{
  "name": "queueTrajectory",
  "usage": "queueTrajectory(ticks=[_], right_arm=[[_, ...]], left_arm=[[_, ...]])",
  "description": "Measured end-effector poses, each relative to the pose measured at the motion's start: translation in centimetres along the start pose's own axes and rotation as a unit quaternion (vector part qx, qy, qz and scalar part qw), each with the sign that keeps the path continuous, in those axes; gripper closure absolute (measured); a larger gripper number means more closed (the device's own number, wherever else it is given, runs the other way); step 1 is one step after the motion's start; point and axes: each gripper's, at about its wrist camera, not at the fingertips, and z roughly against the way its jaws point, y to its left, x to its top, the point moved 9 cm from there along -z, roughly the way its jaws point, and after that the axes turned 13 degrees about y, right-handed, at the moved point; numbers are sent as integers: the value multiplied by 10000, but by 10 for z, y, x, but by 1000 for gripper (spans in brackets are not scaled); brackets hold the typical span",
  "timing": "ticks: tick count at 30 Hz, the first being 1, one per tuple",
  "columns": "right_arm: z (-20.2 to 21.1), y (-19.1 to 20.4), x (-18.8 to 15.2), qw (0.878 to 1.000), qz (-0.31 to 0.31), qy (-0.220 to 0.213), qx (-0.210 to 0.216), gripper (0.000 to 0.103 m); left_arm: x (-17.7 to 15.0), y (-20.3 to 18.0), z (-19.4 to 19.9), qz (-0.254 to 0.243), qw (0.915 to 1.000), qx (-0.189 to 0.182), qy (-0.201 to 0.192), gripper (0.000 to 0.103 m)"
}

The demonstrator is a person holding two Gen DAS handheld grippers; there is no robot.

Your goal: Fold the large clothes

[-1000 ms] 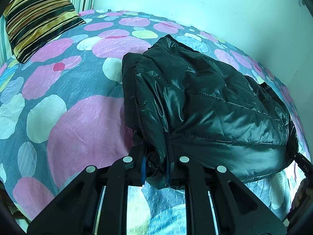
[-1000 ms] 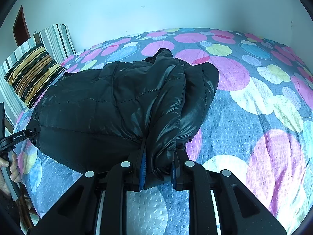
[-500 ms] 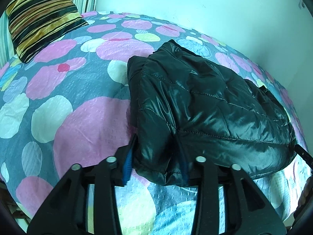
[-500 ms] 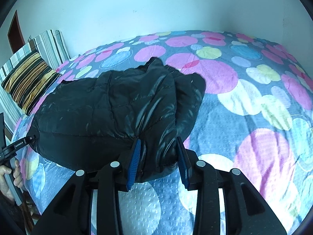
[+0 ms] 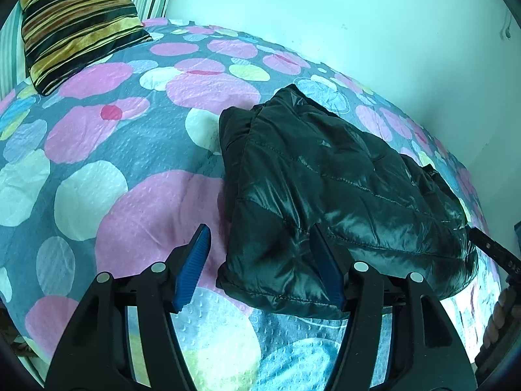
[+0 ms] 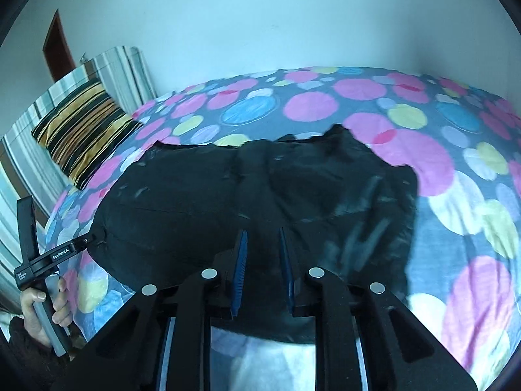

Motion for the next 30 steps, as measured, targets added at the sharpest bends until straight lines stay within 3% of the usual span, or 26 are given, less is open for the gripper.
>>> queueTrajectory(ticks=[14, 23, 30], right_arm=[[-71, 42, 34, 9984, 97, 523, 208, 83], [-113, 41, 23, 9951, 163, 971, -115, 85], [-119, 42, 19, 9942, 204, 1008, -307, 85]], left_arm=[[14, 9, -12, 52, 9999, 5, 153, 35], [28, 7, -25, -77, 9993, -53, 351, 30], [41, 2, -40, -204, 9978, -117, 624, 28]])
